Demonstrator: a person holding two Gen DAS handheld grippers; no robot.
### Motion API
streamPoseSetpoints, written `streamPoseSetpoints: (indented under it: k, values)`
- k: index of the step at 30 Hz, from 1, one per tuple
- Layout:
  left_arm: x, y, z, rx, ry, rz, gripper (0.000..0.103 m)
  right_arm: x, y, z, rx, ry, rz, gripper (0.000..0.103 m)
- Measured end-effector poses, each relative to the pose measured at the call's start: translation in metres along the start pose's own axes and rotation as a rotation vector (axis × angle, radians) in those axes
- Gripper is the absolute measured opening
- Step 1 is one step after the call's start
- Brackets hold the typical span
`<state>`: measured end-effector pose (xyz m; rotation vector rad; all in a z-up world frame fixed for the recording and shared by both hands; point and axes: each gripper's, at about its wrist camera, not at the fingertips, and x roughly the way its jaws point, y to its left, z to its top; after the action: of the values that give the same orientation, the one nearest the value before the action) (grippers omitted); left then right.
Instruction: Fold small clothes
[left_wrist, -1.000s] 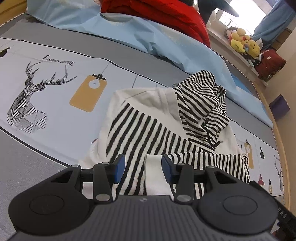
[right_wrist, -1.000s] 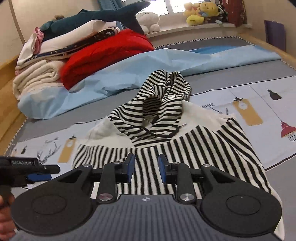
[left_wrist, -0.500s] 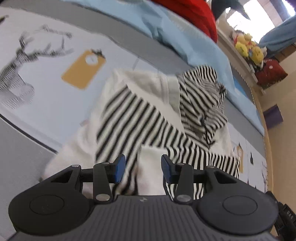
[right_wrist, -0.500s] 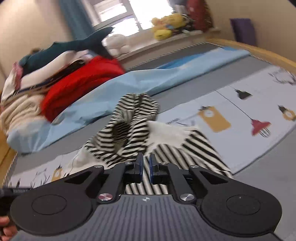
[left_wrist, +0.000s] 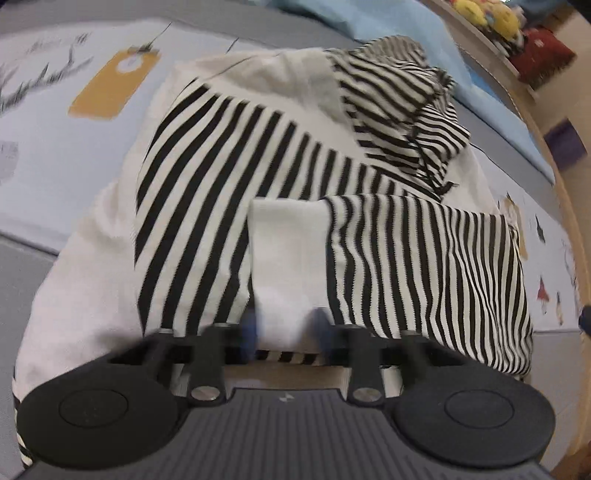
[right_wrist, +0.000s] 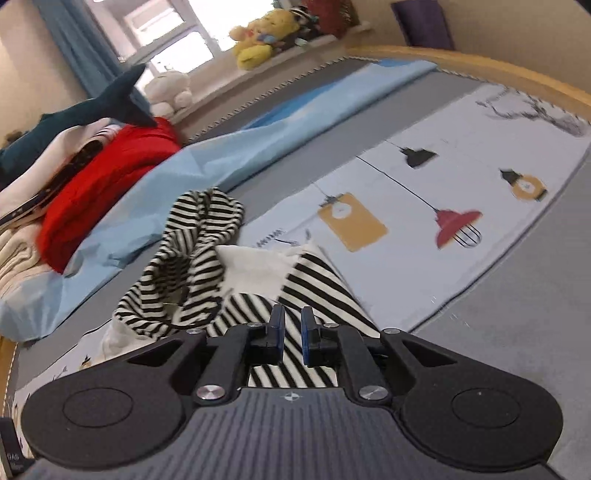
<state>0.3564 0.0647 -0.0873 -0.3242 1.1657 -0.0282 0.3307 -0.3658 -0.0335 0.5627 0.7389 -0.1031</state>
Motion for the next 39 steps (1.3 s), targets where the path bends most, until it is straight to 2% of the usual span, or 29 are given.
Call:
streamPoseSetpoints:
  k: [1, 3, 6, 10, 12, 13, 16, 19, 20, 22, 25, 31, 39]
  values:
    - [-0.004, -0.006, 0.000, 0.040, -0.030, 0.033, 0.006, 0.002, -0.002, 0.000, 0.013, 0.005, -0.005, 0.010]
    - [-0.015, -0.014, 0.000, 0.087, -0.085, 0.057, 0.005, 0.004, -0.004, -0.001, 0.028, 0.011, -0.014, 0.010]
    - [-0.034, -0.012, 0.006, 0.046, -0.148, 0.030, 0.005, 0.007, -0.001, -0.004, 0.033, 0.020, -0.016, 0.010]
    - [-0.069, -0.006, 0.015, 0.007, -0.277, 0.036, 0.005, 0.012, 0.013, -0.012, -0.003, 0.027, -0.007, 0.010]
    - [-0.081, -0.004, 0.017, -0.001, -0.309, 0.050, 0.005, 0.016, 0.023, -0.017, -0.040, 0.029, -0.010, 0.010]
    - [-0.082, 0.000, 0.017, -0.011, -0.307, 0.060, 0.005, 0.020, 0.028, -0.021, -0.058, 0.035, -0.009, 0.010]
    - [-0.070, 0.020, 0.019, -0.074, -0.222, 0.114, 0.005, 0.031, 0.036, -0.031, -0.077, 0.071, -0.015, 0.010]
    - [-0.061, 0.038, 0.021, -0.117, -0.165, 0.152, 0.006, 0.046, 0.036, -0.041, -0.073, 0.137, -0.048, 0.016]
    - [-0.063, 0.040, 0.021, -0.117, -0.171, 0.146, 0.007, 0.051, 0.034, -0.044, -0.064, 0.162, -0.074, 0.019]
    - [-0.069, 0.039, 0.021, -0.096, -0.198, 0.117, 0.016, 0.060, 0.027, -0.050, -0.036, 0.209, -0.112, 0.020]
    - [-0.069, 0.030, 0.019, -0.048, -0.200, 0.084, 0.017, 0.073, 0.012, -0.058, 0.016, 0.273, -0.167, 0.020]
    - [-0.046, 0.018, 0.015, -0.017, -0.138, 0.064, 0.017, 0.075, 0.001, -0.058, 0.015, 0.272, -0.187, 0.020]
    - [-0.038, 0.030, 0.019, -0.059, -0.118, 0.042, 0.017, 0.064, -0.007, -0.040, 0.052, 0.227, -0.161, 0.020]
